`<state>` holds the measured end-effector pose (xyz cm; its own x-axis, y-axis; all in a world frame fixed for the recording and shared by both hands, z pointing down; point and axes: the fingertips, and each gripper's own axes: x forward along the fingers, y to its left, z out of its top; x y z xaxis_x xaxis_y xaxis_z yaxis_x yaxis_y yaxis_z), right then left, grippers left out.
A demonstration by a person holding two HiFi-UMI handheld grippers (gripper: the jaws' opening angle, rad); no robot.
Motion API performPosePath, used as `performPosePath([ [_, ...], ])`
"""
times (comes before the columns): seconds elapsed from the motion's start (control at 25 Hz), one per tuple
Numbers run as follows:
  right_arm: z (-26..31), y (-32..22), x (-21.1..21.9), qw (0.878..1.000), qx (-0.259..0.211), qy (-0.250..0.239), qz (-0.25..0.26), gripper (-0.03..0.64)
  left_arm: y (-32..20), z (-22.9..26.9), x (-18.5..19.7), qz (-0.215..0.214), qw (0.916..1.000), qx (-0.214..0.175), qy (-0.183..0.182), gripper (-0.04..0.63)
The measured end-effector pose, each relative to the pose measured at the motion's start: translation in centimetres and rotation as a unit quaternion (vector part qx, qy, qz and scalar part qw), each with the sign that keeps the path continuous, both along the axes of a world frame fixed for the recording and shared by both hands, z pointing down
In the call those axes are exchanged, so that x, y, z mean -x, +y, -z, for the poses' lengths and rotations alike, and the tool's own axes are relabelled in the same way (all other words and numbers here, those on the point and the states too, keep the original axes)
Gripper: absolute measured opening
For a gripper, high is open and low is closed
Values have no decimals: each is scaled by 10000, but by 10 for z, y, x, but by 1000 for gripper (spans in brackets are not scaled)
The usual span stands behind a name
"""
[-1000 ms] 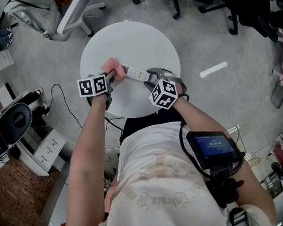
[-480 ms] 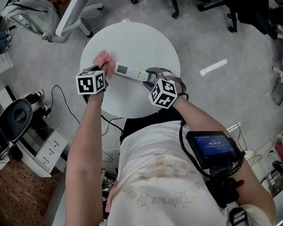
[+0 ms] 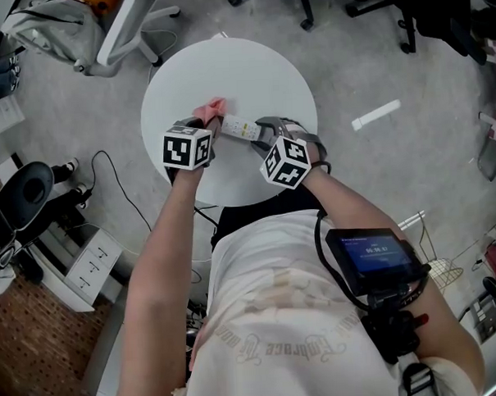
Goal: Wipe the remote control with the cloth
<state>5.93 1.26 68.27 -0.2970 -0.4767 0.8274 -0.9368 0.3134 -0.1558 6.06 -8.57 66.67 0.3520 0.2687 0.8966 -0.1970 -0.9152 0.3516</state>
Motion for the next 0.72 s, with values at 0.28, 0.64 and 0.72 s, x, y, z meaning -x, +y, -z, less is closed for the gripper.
performPosePath([
  [0.28, -1, 0, 1, 10000, 9, -6, 13, 209, 41, 6, -12, -66, 9996, 225, 145, 21],
  [0.64, 0, -2, 1, 10000, 19, -17, 11, 209, 101, 14, -22, -399, 9945, 932, 251, 21],
  [0.72, 0, -2, 0, 10000, 19, -12, -3, 209, 113, 17, -25, -322, 9907, 1277, 349, 21],
])
